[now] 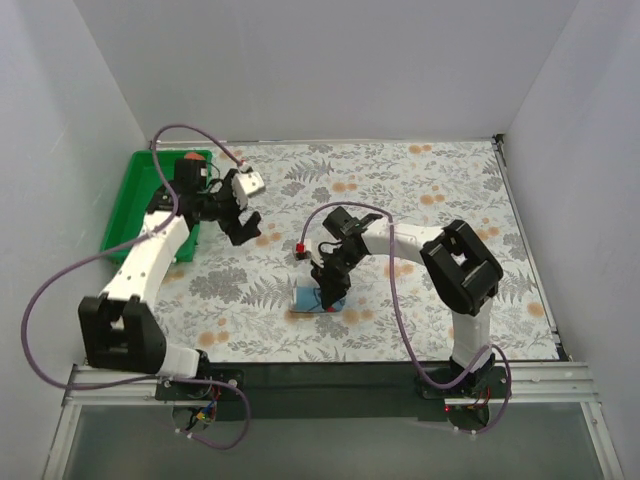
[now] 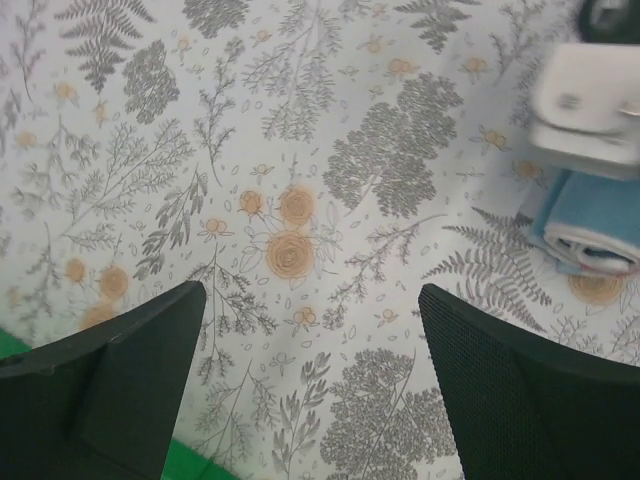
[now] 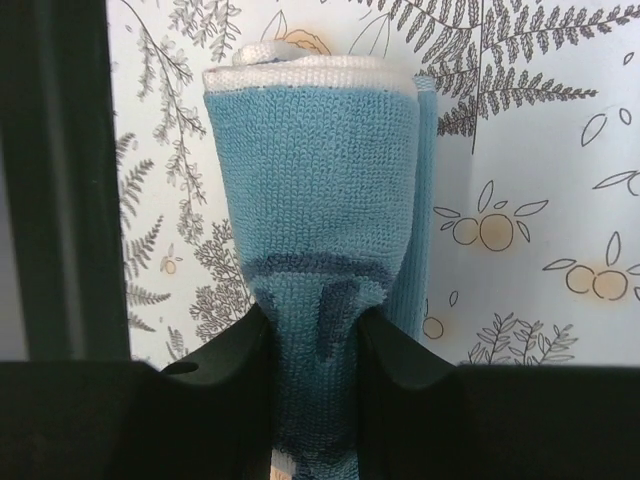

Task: Roll the towels
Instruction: Roll the towel, then place the rolled towel into the container

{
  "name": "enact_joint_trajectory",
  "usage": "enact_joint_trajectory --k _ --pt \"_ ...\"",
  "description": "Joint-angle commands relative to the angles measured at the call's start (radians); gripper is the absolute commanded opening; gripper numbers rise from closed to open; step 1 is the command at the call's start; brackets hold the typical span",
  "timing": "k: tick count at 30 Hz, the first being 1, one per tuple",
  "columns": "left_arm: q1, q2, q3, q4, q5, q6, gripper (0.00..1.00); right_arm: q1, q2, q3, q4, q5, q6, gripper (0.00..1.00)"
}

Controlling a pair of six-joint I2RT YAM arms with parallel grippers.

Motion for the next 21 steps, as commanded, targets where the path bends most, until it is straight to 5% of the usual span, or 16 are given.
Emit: enact_joint_trajectory --k 1,7,12,21 --pt "-0.160 -0.189 -0.146 -0.022 -0.105 0.173 0.84 -0.026 0.113 0.041 -0.204 -0.126 0.009 0.01" --pt "-0.487 -0.449 -0.419 0.049 -0.282 0.262 0.86 -0.070 0.222 0.132 -0.259 -0.202 0.010 0.01" --pt "-0.700 -0.422 -0.520 0.152 -0.397 0.261 0.89 -0.083 0.280 0.178 -0.303 -0.231 0.001 0.01" --pt "-0.900 -0.293 -0.625 0.378 -0.524 0.220 0.91 -0.089 0.323 0.204 -0.325 -0.268 -0.005 0.01"
